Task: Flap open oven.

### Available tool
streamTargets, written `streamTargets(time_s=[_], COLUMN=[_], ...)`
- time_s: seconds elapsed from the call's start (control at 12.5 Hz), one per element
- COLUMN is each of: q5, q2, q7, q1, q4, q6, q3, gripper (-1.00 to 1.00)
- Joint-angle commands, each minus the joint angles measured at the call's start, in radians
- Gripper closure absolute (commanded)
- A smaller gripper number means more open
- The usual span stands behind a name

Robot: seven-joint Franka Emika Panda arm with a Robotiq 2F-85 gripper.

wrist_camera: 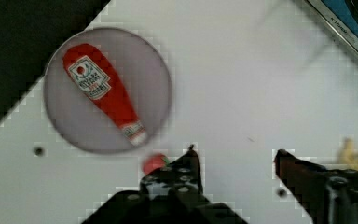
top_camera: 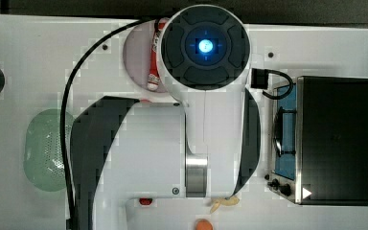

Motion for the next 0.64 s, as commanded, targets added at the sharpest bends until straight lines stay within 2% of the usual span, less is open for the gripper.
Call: streamTargets(time_s=[0.08, 0.24, 0.4, 0.48, 0.64], q5=[0.0, 0.0, 0.0, 0.0, 0.0], q2=[-0.287, -0.287, -0.287, -0.287, -0.287], q7=[-0.086, -0.086, -0.086, -0.086, -0.086], q1=[-0.029, -0.029, -0.029, -0.029, -0.029], q4=[-0.128, -0.128, -0.128, -0.128, -0.129], q6=[-0.175, -0.175, -0.175, -0.175, -0.175], q3=[-0.048, -0.048, -0.048, -0.048, -0.049], gripper=[-0.59, -0.99, -1.0, -0.9, -0.39])
